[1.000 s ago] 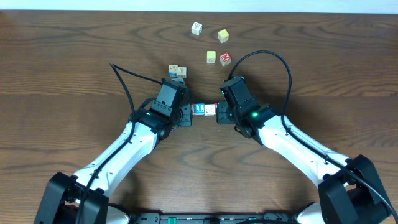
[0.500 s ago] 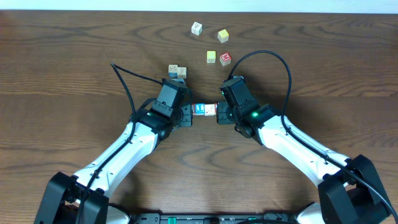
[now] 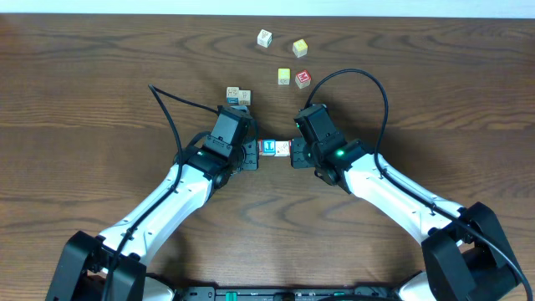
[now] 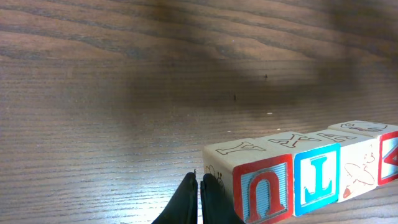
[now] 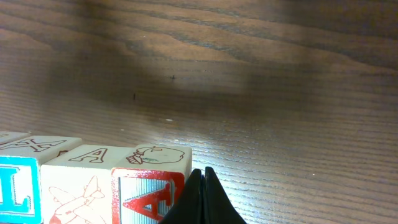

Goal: Lift 4 blocks

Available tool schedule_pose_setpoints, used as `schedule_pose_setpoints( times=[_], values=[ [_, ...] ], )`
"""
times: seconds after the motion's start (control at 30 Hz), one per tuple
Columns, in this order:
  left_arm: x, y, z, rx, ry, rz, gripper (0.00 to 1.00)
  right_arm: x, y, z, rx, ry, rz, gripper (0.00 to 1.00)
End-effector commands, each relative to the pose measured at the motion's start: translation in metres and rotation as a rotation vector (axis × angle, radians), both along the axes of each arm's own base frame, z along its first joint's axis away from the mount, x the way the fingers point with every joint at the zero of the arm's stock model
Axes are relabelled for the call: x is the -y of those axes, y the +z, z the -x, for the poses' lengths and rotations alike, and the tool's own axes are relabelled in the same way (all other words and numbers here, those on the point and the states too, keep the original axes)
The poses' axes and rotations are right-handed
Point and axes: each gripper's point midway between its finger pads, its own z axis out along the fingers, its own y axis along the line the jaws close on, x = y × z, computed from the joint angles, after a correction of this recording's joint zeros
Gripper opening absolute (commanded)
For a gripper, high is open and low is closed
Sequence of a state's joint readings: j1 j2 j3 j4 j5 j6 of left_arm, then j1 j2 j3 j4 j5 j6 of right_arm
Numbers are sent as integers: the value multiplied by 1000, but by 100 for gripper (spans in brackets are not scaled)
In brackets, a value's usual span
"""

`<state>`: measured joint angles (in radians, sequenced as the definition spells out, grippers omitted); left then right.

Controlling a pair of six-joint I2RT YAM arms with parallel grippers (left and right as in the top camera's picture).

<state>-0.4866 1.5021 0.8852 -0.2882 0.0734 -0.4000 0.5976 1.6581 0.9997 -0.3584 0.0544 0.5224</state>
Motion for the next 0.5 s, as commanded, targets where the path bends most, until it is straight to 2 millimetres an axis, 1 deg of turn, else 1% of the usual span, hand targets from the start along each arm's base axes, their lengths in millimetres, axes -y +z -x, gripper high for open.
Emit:
schedule_pose_setpoints(
  times=[0.0, 0.33, 0.47],
  values=[
    [64, 17, 25, -41, -191, 198, 7, -79, 27, 32, -55, 239, -229, 1],
    [66, 18, 24, -31, -190, 207, 7, -82, 29, 31, -42, 243, -238, 1],
    [66, 18, 24, -31, -190, 207, 7, -88, 31, 34, -34, 261, -244, 1]
  ],
)
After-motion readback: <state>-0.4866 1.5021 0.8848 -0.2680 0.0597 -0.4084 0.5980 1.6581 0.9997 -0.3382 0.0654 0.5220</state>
